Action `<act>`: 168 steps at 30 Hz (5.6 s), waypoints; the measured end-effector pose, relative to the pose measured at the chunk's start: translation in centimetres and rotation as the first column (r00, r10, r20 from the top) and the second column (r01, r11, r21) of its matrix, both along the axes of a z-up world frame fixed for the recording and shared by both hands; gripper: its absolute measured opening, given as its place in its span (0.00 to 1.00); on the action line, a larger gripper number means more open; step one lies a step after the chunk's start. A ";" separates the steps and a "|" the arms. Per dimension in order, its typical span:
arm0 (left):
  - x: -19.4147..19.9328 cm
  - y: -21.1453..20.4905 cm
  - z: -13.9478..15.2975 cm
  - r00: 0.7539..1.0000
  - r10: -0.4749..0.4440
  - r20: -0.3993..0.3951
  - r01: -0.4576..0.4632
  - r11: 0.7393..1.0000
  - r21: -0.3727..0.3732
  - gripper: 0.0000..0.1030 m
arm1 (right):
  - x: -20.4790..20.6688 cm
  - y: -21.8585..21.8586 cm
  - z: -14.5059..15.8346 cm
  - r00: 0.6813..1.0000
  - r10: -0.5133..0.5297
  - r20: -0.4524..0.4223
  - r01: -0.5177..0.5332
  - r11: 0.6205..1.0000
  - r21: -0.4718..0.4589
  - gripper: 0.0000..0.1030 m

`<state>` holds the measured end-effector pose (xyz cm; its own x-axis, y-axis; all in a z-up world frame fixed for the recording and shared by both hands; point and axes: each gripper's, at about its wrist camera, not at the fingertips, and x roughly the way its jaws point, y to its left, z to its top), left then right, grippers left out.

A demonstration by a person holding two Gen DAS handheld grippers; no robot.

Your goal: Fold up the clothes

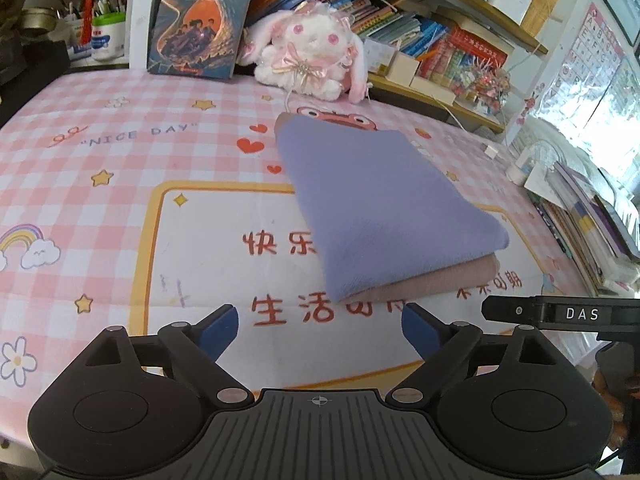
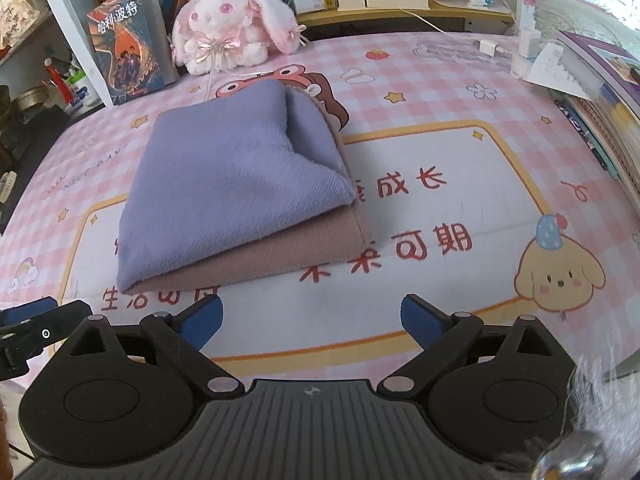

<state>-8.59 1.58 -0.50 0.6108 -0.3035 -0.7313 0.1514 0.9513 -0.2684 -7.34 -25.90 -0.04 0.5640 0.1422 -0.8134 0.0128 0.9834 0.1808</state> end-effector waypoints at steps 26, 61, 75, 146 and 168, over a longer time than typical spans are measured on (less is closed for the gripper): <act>3.7 1.5 -0.2 0.984 0.175 -0.045 -0.181 0.957 -0.225 0.90 | 4.3 -2.5 1.4 0.995 -0.019 0.101 0.006 0.992 0.129 0.94; 11.9 -2.2 -2.3 0.956 0.209 -0.204 -0.261 0.925 -0.276 0.51 | 14.8 -4.4 -1.7 0.967 0.253 -0.034 -0.227 0.915 0.335 0.37; 12.1 -2.5 -2.9 0.950 0.209 -0.231 -0.280 0.898 -0.339 0.46 | 15.4 -4.2 -2.7 0.962 0.270 -0.046 -0.231 0.890 0.393 0.30; 12.3 7.5 -0.4 0.996 0.014 -0.089 -0.045 0.934 -0.356 0.46 | 9.6 6.4 0.5 0.980 0.160 0.118 -0.188 0.940 0.285 0.29; 16.0 15.8 -1.0 0.998 -0.028 -0.049 0.007 0.921 -0.390 0.46 | 11.0 15.8 1.3 0.979 0.128 0.158 -0.161 0.962 0.219 0.29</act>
<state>7.44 17.42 -1.52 0.5669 -0.5812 -0.5838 0.1427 0.7672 -0.6253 3.69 -10.15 1.22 0.6300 0.4043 -0.6630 -0.1681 0.9045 0.3919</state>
